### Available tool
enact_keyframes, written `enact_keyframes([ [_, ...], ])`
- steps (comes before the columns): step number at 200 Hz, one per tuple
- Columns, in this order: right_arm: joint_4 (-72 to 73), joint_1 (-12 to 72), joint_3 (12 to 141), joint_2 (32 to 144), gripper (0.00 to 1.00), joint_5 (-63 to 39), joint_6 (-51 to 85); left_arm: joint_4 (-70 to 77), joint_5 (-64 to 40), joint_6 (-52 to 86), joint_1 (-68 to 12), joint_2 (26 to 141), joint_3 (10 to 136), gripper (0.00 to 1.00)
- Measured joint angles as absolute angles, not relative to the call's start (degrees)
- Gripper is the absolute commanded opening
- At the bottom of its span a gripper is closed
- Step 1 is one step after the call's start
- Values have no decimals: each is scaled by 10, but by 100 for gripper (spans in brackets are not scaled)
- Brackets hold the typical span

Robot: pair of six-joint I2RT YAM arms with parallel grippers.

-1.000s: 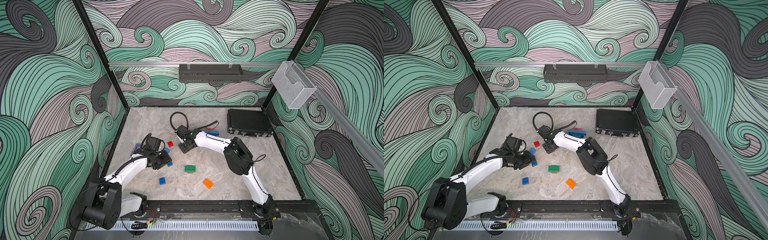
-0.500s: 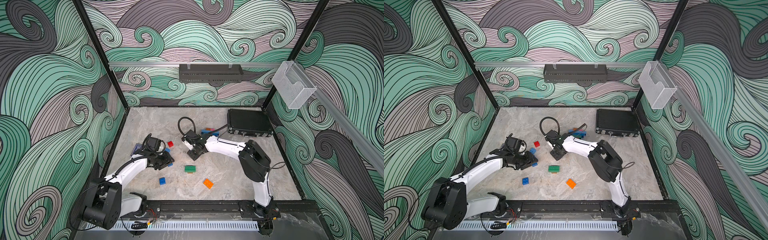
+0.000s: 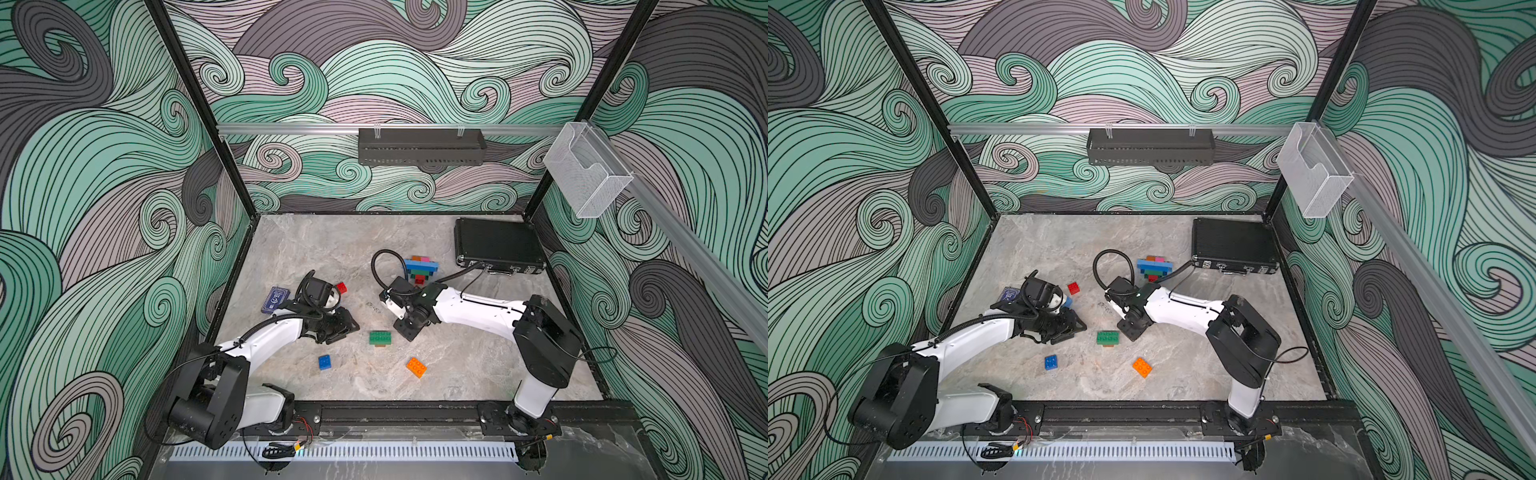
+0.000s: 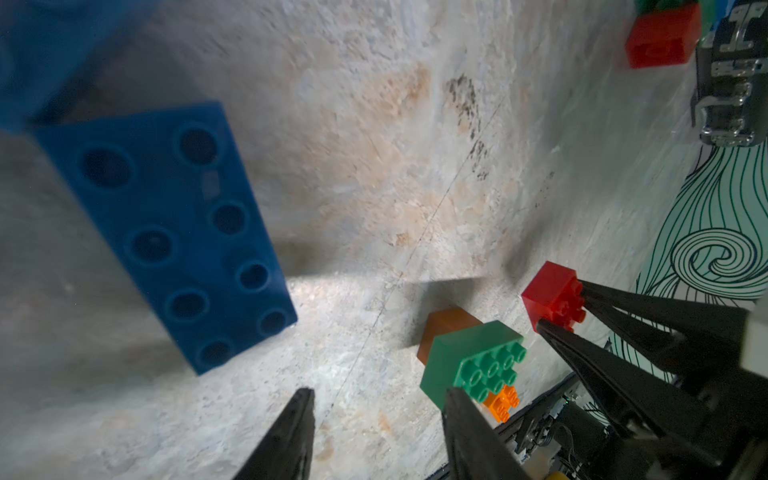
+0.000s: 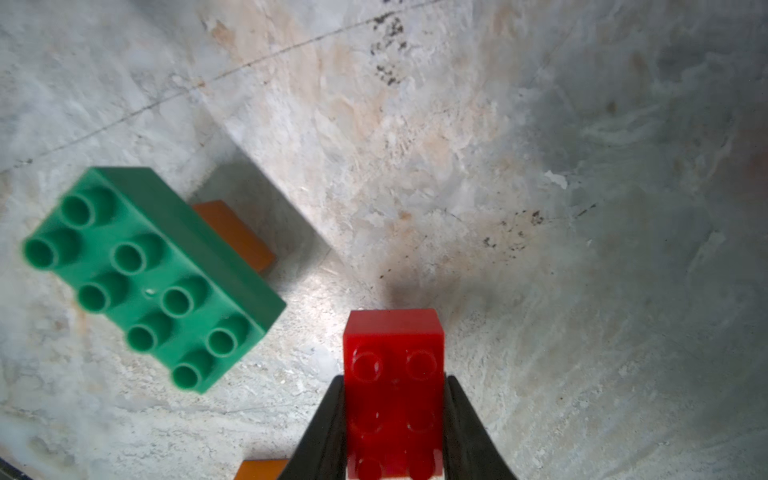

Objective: Assemble a heart with lego
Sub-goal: Pick up the lego brick from the center of the board, then place the lego brick at the center of the board.

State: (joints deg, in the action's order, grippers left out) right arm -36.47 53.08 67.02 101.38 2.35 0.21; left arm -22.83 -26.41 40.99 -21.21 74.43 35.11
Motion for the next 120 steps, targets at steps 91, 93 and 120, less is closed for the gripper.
enact_keyframes([
  [91, -346, 583, 655, 1014, 27, 15, 28, -232, -263, 405, -228, 748, 352, 53],
  [93, -345, 583, 654, 1014, 27, 16, 28, -232, -263, 405, -228, 748, 352, 53],
  [120, -348, 580, 637, 1014, 28, 29, 34, -233, -263, 402, -228, 748, 352, 53],
])
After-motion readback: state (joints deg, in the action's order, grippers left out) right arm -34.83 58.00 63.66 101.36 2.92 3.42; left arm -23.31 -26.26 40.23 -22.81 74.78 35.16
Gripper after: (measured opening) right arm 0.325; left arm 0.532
